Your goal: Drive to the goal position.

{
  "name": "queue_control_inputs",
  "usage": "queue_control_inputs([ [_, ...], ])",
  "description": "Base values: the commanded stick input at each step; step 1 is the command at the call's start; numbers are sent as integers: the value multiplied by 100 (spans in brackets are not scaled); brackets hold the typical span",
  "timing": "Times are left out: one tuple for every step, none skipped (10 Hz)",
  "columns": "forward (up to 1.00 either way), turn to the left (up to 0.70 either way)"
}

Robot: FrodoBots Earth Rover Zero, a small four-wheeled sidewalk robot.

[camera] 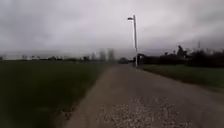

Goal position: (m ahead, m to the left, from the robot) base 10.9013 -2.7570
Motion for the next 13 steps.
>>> queue_control_inputs([
  [85, -34],
  [85, -34],
  [85, -34],
  [85, -34],
  [85, -34],
  [85, -34],
  [85, -34],
  [85, 0],
  [85, 0],
  [85, 0],
  [85, 0],
  [85, 0],
  [85, 0],
])
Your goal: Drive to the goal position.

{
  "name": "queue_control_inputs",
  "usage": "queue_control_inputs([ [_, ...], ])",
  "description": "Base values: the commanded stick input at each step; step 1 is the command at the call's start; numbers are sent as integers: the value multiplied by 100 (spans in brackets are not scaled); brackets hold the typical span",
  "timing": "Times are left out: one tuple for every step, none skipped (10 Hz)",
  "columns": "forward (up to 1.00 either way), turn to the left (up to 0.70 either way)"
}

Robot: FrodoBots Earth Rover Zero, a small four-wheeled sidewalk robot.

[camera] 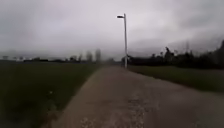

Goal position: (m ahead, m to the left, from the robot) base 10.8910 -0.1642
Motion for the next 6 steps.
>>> queue_control_inputs([
  [85, 0],
  [85, -1],
  [85, -5],
  [85, -19],
  [85, -32],
  [85, -16],
])
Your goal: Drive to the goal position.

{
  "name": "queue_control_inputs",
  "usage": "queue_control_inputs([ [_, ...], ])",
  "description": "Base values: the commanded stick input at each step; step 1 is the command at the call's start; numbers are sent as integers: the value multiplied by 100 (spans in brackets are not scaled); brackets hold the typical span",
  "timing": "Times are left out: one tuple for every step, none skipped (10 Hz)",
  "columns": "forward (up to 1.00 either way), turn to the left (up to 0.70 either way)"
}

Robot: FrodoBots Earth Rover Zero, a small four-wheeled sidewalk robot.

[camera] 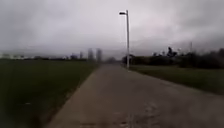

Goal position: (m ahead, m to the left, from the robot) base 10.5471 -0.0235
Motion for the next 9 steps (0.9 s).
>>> queue_control_inputs([
  [85, 0],
  [85, 0],
  [85, 0],
  [85, 0],
  [85, 0],
  [85, 0],
  [85, 0],
  [85, 0],
  [85, 0],
])
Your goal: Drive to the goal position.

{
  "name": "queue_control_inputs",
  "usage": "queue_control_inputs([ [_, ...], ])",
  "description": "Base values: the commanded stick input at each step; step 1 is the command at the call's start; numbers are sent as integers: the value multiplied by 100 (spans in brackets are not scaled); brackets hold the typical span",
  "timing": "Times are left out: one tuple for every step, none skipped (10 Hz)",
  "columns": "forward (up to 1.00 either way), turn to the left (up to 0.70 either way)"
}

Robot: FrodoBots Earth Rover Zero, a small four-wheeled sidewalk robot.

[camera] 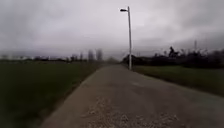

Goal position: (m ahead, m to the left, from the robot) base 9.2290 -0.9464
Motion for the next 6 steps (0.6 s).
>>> queue_control_inputs([
  [85, 0],
  [85, 0],
  [85, 0],
  [85, 0],
  [85, 0],
  [85, 0],
])
